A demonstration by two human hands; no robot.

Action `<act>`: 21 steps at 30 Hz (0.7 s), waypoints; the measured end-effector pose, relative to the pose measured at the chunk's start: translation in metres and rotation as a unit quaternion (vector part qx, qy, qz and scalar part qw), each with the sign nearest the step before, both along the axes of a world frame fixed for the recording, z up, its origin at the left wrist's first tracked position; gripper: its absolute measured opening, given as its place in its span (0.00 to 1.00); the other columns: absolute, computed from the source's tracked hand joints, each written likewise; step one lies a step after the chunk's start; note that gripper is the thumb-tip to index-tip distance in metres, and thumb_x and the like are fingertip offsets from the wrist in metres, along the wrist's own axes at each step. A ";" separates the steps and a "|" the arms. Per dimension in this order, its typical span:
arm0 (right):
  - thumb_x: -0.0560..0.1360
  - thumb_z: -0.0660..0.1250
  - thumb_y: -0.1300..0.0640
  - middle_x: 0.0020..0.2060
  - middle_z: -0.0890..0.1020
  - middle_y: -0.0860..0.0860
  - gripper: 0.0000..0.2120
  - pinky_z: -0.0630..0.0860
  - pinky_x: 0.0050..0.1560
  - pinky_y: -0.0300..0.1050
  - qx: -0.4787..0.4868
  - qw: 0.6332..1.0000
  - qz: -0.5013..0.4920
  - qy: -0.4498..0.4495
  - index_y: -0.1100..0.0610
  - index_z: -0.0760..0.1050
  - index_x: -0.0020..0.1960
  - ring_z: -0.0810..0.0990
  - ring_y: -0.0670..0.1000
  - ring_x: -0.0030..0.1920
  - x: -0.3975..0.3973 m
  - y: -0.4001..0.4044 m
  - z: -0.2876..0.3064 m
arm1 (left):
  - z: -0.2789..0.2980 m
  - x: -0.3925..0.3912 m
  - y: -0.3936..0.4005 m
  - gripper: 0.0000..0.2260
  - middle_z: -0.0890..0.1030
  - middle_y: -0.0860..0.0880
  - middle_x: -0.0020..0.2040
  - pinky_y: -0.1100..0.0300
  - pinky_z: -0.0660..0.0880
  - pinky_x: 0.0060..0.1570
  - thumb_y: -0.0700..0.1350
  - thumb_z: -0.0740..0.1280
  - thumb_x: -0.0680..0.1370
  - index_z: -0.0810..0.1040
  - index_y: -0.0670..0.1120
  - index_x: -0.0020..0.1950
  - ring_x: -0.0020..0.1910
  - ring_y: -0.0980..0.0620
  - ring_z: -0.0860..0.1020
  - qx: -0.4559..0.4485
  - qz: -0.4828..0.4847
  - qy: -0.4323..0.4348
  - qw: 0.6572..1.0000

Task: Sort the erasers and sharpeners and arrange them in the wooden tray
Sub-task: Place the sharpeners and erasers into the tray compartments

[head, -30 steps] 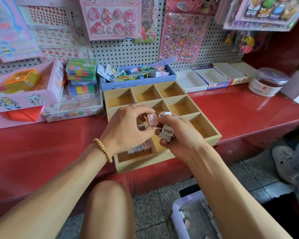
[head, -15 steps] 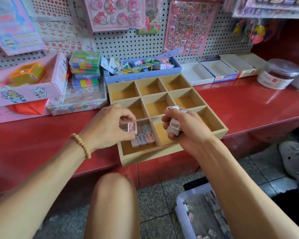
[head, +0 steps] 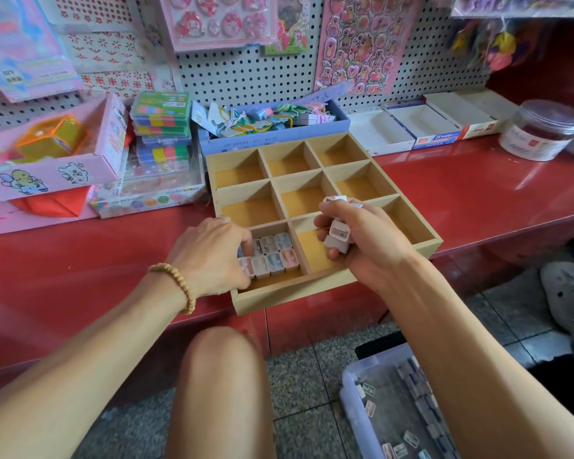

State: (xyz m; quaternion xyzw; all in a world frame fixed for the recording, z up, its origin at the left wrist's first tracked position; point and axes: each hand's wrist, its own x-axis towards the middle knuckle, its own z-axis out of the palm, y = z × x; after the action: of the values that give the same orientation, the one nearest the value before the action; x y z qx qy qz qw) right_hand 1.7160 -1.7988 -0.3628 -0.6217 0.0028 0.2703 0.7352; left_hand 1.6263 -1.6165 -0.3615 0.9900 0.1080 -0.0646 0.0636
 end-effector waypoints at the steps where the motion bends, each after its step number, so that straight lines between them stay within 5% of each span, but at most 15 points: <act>1: 0.77 0.69 0.59 0.36 0.80 0.52 0.03 0.69 0.27 0.40 -0.002 1.000 0.001 0.000 0.55 0.76 0.47 0.77 0.48 0.32 0.000 0.000 -0.001 | -0.001 0.000 0.000 0.17 0.70 0.53 0.48 0.57 0.69 0.45 0.52 0.76 0.67 0.78 0.56 0.53 0.54 0.50 0.73 0.008 -0.001 -0.003 1.000; 6: 0.77 0.69 0.59 0.37 0.79 0.53 0.03 0.69 0.27 0.40 -0.014 1.000 0.007 -0.002 0.56 0.76 0.48 0.77 0.48 0.33 -0.002 -0.002 -0.004 | -0.002 -0.001 0.003 0.17 0.72 0.54 0.49 0.57 0.68 0.43 0.56 0.77 0.65 0.78 0.56 0.50 0.54 0.52 0.72 -0.012 0.014 -0.011 1.000; 10: 0.77 0.70 0.58 0.37 0.80 0.53 0.05 0.70 0.27 0.41 -0.018 1.000 0.010 -0.002 0.57 0.76 0.51 0.77 0.49 0.34 -0.001 -0.003 -0.006 | -0.006 -0.002 0.003 0.11 0.67 0.56 0.42 0.58 0.67 0.42 0.56 0.77 0.67 0.80 0.57 0.45 0.52 0.52 0.70 -0.024 0.005 -0.029 0.999; 15: 0.76 0.71 0.58 0.33 0.79 0.51 0.07 0.69 0.27 0.41 -0.029 0.999 0.026 -0.010 0.58 0.77 0.53 0.77 0.48 0.33 -0.001 -0.003 -0.004 | -0.005 0.001 0.005 0.16 0.70 0.54 0.46 0.56 0.71 0.44 0.58 0.77 0.67 0.79 0.56 0.51 0.56 0.52 0.71 -0.016 -0.011 -0.020 1.000; 18: 0.77 0.70 0.58 0.33 0.77 0.51 0.05 0.69 0.28 0.41 -0.041 0.997 0.066 -0.024 0.57 0.77 0.51 0.76 0.48 0.33 -0.003 -0.004 -0.002 | 0.004 0.008 0.006 0.15 0.76 0.54 0.46 0.57 0.75 0.47 0.54 0.78 0.68 0.80 0.53 0.51 0.48 0.54 0.77 -0.149 -0.022 -0.121 0.981; 21: 0.77 0.70 0.58 0.32 0.76 0.51 0.03 0.67 0.29 0.42 -0.054 0.991 0.109 -0.047 0.56 0.76 0.48 0.75 0.48 0.32 -0.006 0.000 0.000 | 0.013 0.016 -0.007 0.16 0.80 0.56 0.46 0.68 0.72 0.40 0.49 0.78 0.69 0.81 0.54 0.54 0.43 0.58 0.78 -0.296 -0.055 -0.184 0.936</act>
State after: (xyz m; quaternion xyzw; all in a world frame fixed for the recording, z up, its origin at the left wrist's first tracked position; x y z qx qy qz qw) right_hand 1.7096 -1.7984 -0.3624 -0.6693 -0.0851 0.3189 0.6656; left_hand 1.6421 -1.6235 -0.3489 0.9255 0.0160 0.0866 0.3684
